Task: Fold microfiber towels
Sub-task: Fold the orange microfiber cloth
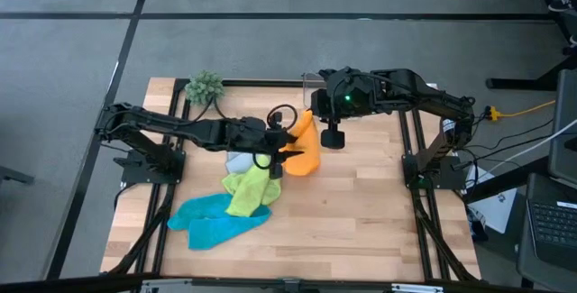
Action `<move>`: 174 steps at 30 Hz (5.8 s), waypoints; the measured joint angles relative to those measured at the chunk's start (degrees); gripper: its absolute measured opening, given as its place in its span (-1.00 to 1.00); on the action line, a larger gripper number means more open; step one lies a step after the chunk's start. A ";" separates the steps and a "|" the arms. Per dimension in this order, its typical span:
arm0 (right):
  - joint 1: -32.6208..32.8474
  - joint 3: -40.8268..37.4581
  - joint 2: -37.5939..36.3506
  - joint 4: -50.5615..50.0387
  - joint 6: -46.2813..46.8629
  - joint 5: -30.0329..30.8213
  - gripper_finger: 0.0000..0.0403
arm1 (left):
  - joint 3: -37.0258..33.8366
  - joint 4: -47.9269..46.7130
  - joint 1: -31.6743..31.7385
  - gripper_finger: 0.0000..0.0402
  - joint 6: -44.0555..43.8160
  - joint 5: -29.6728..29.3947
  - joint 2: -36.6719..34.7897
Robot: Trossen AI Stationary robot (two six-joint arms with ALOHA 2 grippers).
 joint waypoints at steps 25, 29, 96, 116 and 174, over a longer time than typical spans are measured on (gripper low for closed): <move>0.00 0.00 0.00 0.38 0.00 0.07 -1.00 | -0.09 1.40 -2.45 -0.38 0.13 5.34 7.59; 0.00 0.00 0.00 0.36 0.00 0.81 -1.00 | -0.09 2.61 -1.51 -0.38 0.03 3.12 10.14; 0.09 -0.02 -0.11 -18.12 10.74 19.65 -1.00 | -0.02 -13.64 -11.48 -1.00 -19.82 -7.75 -3.87; 4.28 -26.96 -15.17 -18.44 32.67 6.85 -1.00 | -0.02 -23.40 -3.76 -1.00 -20.80 -3.91 -12.79; 18.26 -69.93 -33.88 -9.56 59.65 -8.89 -1.00 | 48.65 -66.17 -11.05 -1.00 -24.78 -0.32 32.40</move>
